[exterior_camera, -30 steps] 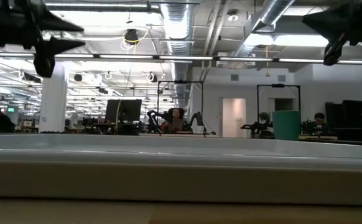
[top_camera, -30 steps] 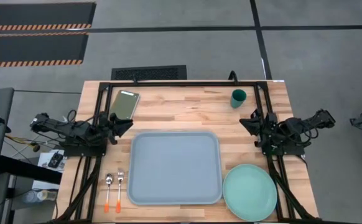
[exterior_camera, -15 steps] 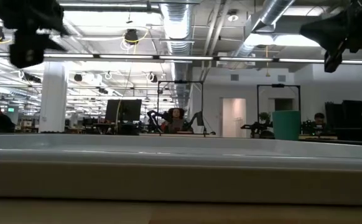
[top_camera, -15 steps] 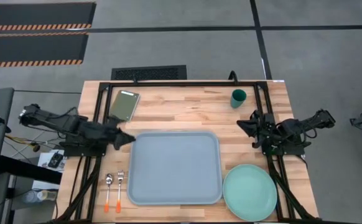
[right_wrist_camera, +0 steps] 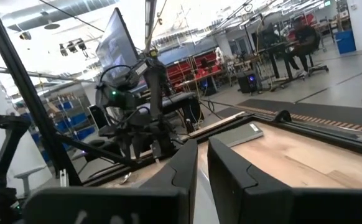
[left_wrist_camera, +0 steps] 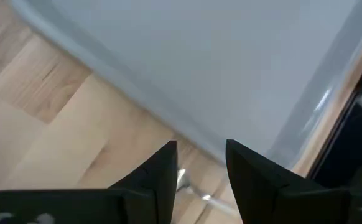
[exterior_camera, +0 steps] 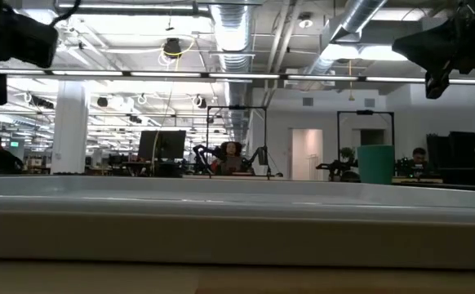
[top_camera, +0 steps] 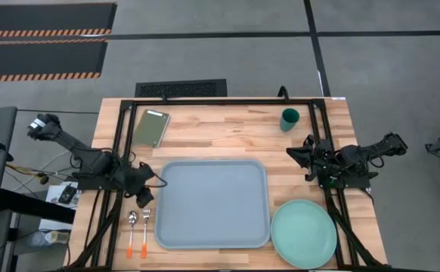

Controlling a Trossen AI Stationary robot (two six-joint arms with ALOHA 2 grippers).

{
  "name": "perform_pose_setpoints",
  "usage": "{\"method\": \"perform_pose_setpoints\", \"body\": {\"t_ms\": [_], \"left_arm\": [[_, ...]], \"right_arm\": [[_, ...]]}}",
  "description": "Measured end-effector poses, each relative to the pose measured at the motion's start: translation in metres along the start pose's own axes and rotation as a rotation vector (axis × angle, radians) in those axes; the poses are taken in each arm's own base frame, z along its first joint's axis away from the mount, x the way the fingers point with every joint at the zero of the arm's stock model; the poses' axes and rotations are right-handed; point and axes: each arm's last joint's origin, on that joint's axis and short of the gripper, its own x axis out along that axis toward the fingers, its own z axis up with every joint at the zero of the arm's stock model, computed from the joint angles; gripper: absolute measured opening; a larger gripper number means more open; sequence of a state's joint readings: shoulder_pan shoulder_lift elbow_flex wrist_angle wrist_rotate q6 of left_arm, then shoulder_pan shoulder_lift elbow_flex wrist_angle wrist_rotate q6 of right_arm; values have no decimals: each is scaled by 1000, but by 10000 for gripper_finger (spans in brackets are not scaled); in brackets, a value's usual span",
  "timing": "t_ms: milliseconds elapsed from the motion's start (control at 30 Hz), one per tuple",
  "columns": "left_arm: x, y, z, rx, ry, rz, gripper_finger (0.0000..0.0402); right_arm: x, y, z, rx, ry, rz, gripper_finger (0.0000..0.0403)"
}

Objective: Pick and place plate/cup/fork/spoon on tray
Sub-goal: Put the orange fork on the right on the light gray tray

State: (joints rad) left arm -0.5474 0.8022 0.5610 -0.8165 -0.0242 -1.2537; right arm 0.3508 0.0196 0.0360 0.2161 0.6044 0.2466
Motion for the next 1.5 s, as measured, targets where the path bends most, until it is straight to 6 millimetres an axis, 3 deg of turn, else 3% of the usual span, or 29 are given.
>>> {"method": "perform_pose_setpoints", "body": {"t_ms": [300, 600, 733, 1500], "left_arm": [[0, 14, -16, 182, 76, 120, 129], [11, 22, -22, 297, 79, 145, 244], [18, 25, -24, 320, 79, 125, 273], [25, 19, -27, 437, 30, 66, 277]], "right_arm": [[0, 0, 0, -2, 2, -1, 66], [0, -1, -3, -18, 25, -7, 66], [0, -1, -3, -19, 25, -7, 66], [0, -1, -3, 1, 23, -6, 66]]}}
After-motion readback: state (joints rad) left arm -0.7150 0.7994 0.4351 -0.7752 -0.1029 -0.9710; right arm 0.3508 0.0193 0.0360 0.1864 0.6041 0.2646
